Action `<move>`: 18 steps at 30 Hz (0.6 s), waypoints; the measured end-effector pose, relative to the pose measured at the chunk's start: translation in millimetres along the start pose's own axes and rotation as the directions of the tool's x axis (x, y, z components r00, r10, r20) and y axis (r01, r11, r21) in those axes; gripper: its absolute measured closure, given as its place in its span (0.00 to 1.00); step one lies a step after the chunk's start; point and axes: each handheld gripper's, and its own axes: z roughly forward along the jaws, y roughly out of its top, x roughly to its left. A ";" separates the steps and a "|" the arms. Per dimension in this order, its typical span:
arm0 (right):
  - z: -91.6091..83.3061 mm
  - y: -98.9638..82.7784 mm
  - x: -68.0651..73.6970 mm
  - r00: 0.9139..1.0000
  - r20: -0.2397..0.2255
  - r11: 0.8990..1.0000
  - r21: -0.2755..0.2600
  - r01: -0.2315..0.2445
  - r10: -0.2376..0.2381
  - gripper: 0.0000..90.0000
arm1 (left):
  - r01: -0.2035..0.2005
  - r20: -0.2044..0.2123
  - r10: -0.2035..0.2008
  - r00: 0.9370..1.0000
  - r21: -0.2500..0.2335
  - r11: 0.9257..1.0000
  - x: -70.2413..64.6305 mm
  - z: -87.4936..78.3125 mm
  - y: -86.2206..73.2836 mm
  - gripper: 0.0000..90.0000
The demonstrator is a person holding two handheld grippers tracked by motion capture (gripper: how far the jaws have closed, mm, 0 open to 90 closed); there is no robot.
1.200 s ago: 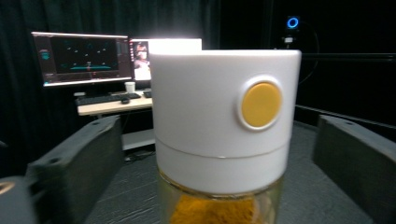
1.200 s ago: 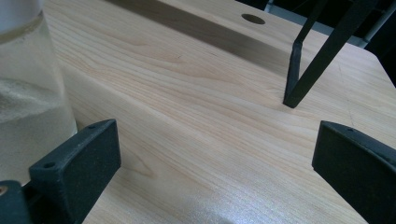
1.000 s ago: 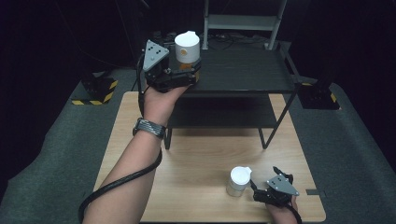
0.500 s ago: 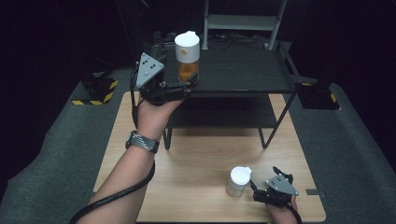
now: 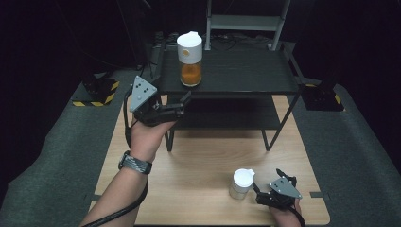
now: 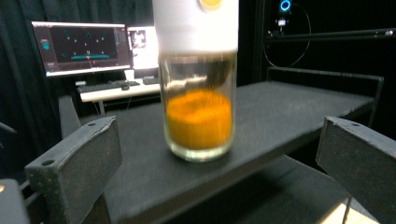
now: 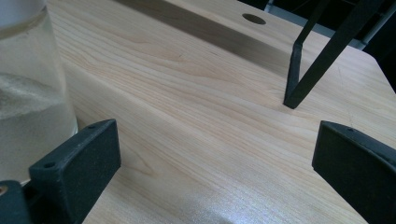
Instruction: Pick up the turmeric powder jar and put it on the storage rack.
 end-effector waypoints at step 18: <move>0.0 0.2 1.2 1.000 0.003 1.000 0.001 0.007 -0.007 0.01 | 0.002 0.031 -0.004 1.000 0.061 0.998 -3.0 -26.7 -49.0 0.00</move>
